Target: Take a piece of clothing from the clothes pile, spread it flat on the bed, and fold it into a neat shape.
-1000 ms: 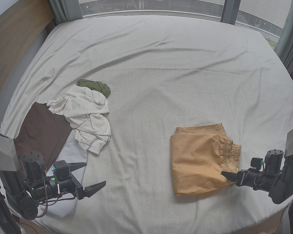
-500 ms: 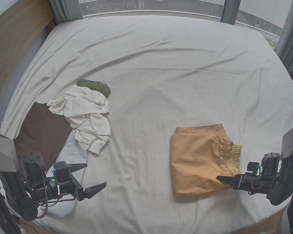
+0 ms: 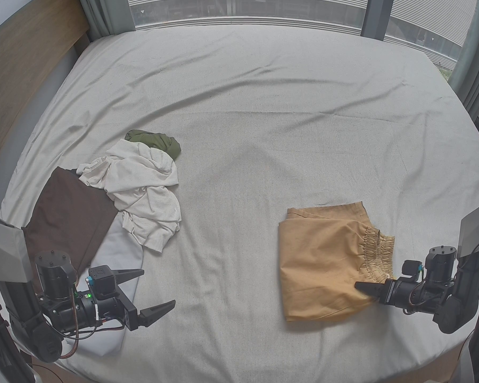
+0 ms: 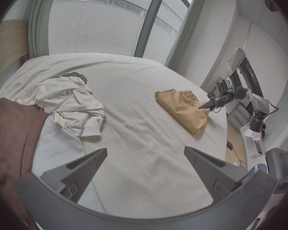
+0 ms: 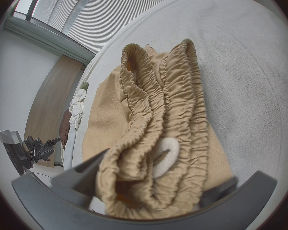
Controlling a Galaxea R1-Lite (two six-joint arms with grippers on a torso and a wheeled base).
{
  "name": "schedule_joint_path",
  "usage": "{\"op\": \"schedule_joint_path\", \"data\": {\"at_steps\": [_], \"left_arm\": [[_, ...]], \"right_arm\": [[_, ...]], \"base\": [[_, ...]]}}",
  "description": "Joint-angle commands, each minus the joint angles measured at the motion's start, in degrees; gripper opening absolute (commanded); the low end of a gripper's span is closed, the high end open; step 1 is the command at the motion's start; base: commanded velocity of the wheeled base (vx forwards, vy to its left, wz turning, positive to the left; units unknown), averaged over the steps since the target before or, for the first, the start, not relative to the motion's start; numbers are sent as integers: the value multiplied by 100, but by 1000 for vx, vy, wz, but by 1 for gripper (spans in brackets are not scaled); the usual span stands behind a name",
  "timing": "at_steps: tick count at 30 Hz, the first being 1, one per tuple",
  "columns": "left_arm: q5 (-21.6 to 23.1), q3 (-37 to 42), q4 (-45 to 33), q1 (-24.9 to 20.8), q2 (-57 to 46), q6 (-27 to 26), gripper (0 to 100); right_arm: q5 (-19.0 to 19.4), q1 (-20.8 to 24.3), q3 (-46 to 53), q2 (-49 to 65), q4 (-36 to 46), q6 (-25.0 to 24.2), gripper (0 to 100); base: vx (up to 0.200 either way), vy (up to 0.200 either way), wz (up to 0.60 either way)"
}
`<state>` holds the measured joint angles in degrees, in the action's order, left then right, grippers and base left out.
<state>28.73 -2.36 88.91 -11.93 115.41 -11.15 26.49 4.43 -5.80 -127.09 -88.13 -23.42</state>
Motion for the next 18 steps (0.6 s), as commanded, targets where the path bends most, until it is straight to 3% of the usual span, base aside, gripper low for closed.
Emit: {"op": "schedule_joint_path", "data": {"at_steps": [1, 18], "left_arm": [[1, -1, 4, 7, -1, 8, 100], [1, 26, 13, 68, -106, 17, 100]], "right_arm": [[5, 32, 18, 26, -3, 4, 0], [-12, 472, -9, 439, -12, 4, 0]], "base": [[0, 0, 0], [0, 0, 0]]}}
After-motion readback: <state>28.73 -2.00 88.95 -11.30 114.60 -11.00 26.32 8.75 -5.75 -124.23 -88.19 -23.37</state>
